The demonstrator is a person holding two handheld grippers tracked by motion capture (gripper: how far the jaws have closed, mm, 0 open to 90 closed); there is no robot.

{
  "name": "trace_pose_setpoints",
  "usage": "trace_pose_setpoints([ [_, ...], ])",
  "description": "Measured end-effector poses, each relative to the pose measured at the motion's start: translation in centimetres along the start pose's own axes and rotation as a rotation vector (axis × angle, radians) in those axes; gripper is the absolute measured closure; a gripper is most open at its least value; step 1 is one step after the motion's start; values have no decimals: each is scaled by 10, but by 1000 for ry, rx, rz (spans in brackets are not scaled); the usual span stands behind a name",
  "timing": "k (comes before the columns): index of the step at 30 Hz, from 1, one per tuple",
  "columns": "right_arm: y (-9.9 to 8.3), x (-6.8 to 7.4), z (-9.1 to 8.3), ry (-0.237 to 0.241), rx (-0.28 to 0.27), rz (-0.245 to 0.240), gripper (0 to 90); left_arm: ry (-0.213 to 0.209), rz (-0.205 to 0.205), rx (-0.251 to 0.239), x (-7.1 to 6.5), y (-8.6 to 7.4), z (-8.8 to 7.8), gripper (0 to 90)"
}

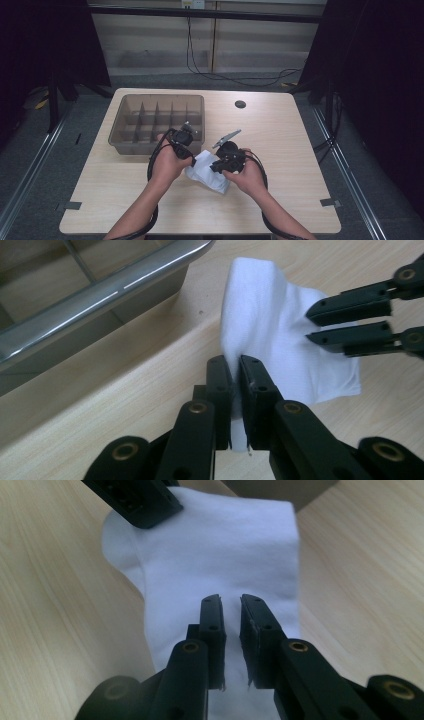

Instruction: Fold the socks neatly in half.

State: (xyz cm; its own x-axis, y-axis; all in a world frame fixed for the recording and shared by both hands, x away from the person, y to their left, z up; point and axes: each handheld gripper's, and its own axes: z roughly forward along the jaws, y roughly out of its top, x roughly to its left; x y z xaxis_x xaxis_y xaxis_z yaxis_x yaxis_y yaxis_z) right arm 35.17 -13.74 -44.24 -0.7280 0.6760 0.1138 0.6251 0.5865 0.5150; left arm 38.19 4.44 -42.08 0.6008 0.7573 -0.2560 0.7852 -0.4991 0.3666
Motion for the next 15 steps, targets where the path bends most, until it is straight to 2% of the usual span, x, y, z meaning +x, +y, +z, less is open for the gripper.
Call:
trace_pose_setpoints([
  [5,1,5,26,11,17,3,813,-41,-21,-3,4,-2,-1,840],
  [8,0,9,36,17,14,6,822,-43,-22,-2,4,-4,0,840],
  [10,1,11,38,7,10,-2,824,-42,-24,-2,4,-4,1,840],
  [13,2,12,36,-2,12,-14,819,-17,-17,-4,3,-3,0,840],
  [15,2,11,32,8,10,-10,811,-11,-10,-7,4,-3,-1,840],
])
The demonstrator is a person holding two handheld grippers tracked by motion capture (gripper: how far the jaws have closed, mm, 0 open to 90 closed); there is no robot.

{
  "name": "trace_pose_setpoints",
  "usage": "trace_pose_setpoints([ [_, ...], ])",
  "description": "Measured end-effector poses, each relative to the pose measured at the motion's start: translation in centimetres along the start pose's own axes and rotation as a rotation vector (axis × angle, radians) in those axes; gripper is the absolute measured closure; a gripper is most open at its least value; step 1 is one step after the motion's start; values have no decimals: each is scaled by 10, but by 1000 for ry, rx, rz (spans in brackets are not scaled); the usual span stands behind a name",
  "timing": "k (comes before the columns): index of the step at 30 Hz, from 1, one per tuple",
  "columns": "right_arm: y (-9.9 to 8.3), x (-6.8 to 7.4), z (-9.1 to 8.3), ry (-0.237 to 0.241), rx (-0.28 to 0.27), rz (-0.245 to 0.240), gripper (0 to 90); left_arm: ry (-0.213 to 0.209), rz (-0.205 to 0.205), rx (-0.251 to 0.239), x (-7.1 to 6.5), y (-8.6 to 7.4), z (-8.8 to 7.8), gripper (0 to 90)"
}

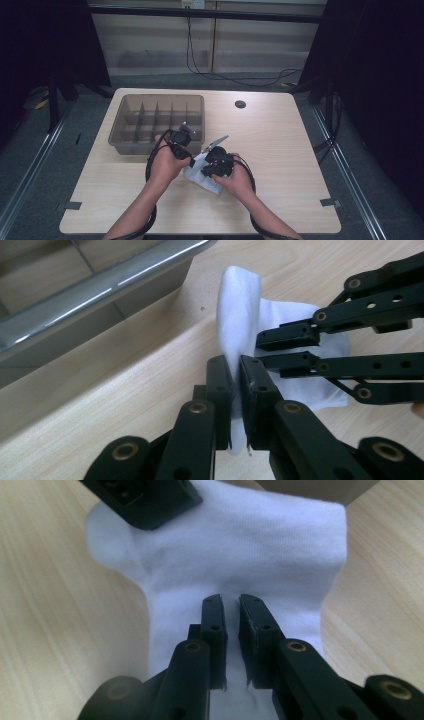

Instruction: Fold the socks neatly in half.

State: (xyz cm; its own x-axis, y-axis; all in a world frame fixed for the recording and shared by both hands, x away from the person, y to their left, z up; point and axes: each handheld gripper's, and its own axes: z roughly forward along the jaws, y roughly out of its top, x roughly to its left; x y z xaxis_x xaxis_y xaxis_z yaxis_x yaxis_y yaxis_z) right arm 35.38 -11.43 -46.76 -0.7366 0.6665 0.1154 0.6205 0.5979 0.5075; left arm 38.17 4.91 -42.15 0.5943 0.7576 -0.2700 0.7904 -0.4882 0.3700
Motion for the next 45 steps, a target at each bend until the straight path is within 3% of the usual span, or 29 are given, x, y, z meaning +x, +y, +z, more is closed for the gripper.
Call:
trace_pose_setpoints([
  [9,-11,-7,-37,-21,-16,-18,791,34,14,10,-3,2,1,840],
  [14,-26,-14,-51,-27,-4,5,791,36,18,1,-6,2,1,840],
  [24,-54,-13,-40,-10,22,25,791,27,33,-5,-12,3,-2,839],
  [28,-54,-12,-39,-6,15,30,790,11,31,-6,-15,3,-5,839],
  [35,-54,-12,-35,-9,2,39,787,-13,66,-6,-27,3,-4,839],
  [45,-47,-14,-29,-25,-10,52,785,-32,68,-7,-34,5,0,839],
])
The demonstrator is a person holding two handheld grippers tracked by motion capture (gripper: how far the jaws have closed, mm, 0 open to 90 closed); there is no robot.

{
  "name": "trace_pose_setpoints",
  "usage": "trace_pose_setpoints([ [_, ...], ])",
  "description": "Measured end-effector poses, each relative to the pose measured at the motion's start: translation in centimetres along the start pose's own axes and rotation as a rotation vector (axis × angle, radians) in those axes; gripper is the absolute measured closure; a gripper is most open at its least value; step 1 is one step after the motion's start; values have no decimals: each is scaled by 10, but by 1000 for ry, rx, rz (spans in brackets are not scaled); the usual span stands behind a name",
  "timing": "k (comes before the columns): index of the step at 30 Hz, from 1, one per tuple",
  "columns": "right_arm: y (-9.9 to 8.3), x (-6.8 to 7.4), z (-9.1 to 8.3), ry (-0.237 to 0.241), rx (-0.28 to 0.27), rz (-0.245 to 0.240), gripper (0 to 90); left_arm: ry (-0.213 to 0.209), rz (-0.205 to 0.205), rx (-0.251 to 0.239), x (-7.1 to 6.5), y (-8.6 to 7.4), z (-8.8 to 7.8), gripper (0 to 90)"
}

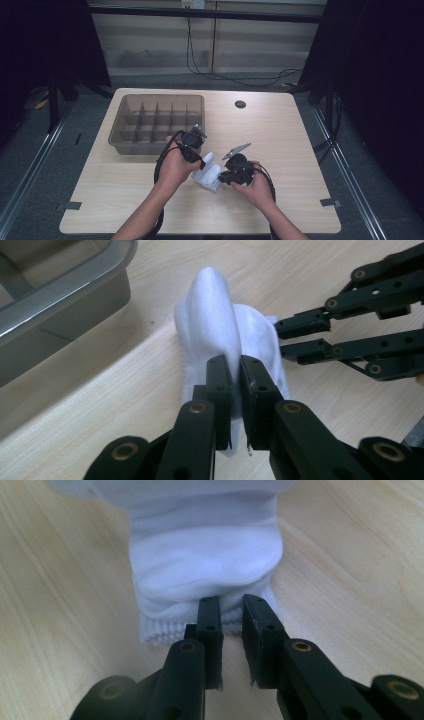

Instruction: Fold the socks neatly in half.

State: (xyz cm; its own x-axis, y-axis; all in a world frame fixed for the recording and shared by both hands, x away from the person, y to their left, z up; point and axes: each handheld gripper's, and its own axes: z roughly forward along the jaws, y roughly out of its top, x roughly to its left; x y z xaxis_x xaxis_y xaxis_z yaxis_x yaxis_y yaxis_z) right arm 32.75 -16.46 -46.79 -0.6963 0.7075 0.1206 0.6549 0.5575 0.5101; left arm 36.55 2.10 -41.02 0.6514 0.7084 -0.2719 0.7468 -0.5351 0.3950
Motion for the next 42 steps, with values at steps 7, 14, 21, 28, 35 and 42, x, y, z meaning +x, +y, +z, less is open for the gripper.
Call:
trace_pose_setpoints([
  [7,5,3,5,-4,2,-1,786,-18,4,12,-1,-1,6,839],
  [14,10,4,9,-7,-3,-6,780,-17,18,39,-5,-2,14,839],
  [21,7,2,1,-7,12,-25,763,-16,9,29,-2,-1,12,839],
  [28,1,5,6,-7,46,-44,773,-36,5,21,-4,0,11,839],
  [35,1,5,9,-4,32,-31,775,-59,16,21,-10,0,12,839],
  [42,1,6,12,-4,20,-20,775,-64,29,33,-18,-1,20,838],
])
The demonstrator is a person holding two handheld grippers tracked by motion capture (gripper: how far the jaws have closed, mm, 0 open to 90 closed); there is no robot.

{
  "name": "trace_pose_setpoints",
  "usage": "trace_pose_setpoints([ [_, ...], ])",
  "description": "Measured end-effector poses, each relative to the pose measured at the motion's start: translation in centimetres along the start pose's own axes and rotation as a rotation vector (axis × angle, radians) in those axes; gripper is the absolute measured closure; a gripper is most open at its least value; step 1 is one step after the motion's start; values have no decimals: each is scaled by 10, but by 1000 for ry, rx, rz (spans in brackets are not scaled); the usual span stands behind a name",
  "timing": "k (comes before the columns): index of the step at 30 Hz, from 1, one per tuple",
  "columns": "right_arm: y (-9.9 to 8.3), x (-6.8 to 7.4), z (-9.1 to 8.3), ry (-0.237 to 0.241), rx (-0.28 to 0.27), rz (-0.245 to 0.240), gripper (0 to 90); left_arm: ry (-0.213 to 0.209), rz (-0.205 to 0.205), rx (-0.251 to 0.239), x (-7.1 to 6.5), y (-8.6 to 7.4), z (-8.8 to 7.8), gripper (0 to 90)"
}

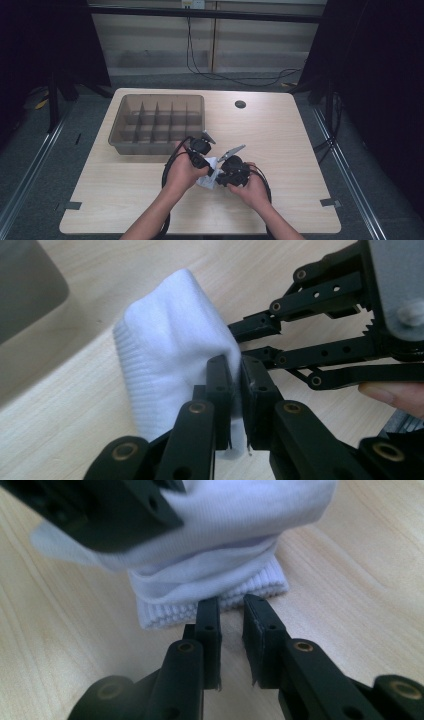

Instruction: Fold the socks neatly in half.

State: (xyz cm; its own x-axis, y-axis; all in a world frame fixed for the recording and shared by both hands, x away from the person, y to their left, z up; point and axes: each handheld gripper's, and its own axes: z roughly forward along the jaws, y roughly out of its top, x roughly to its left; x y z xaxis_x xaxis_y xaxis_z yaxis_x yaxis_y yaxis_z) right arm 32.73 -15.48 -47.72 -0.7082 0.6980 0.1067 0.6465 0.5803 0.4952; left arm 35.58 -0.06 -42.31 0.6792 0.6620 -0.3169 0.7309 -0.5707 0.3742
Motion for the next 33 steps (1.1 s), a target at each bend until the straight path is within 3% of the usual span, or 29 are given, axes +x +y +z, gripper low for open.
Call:
trace_pose_setpoints([
  [23,-2,-2,0,-8,-10,-12,768,-9,-3,31,2,-4,18,834],
  [33,-11,-18,-13,-37,-11,37,743,5,7,47,0,-4,24,820],
])
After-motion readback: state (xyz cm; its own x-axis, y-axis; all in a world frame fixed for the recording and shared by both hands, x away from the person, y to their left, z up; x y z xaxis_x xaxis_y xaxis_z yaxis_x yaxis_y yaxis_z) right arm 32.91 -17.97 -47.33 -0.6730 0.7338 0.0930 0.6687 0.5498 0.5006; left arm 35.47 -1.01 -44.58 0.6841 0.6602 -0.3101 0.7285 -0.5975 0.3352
